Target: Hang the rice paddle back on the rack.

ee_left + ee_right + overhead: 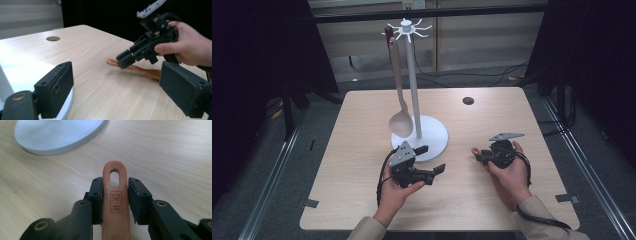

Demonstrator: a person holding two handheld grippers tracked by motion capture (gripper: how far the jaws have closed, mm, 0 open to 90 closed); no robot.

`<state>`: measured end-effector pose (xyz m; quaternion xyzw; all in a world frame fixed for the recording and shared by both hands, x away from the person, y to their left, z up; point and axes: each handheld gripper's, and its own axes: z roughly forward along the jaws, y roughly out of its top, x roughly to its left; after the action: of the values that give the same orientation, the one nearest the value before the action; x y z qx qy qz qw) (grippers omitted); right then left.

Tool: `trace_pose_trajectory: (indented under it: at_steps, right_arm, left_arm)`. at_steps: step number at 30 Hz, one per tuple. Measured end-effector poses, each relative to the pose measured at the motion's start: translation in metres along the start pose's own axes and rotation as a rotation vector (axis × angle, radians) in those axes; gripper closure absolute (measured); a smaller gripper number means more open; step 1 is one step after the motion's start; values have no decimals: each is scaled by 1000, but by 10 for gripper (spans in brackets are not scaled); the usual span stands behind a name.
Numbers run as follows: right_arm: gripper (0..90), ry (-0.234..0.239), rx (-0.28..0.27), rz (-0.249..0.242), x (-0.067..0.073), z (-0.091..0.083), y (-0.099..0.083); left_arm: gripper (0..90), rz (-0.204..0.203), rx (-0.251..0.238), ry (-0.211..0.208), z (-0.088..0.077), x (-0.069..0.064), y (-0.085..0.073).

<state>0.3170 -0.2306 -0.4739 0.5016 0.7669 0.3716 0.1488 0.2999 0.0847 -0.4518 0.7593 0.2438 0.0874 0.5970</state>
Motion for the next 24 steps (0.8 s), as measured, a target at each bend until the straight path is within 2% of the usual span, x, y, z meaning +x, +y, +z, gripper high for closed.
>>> trace_pose_trajectory:
  at_steps: [3, 7, 11, 13, 16, 18, 22, 24]
  right_arm:
    - [667, 20, -53, 19, 3, -10, 4]
    - [667, 35, -109, 19, 11, -20, 10]
    - [666, 51, -153, 21, 19, -26, 12]
    - [667, 52, -174, 26, 23, -28, 13]
    - [666, 55, -205, 30, 28, -33, 16]
    - [667, 60, -222, 39, 29, -36, 17]
    - [666, 68, -237, 33, 34, -39, 18]
    - [666, 74, -241, 26, 36, -40, 19]
  left_arm:
    - [122, 6, 21, 0, 5, -3, -2]
    - [142, -12, 36, -10, 14, -8, -2]
    - [170, -51, 54, -18, 23, -13, -4]
    - [184, -88, 58, -38, 29, -15, -5]
    - [224, -119, 70, -60, 39, -19, -6]
    - [236, -136, 64, -60, 45, -21, -6]
    - [279, -201, 55, -74, 57, -24, -5]
    - [326, -215, 60, -72, 62, -26, -4]
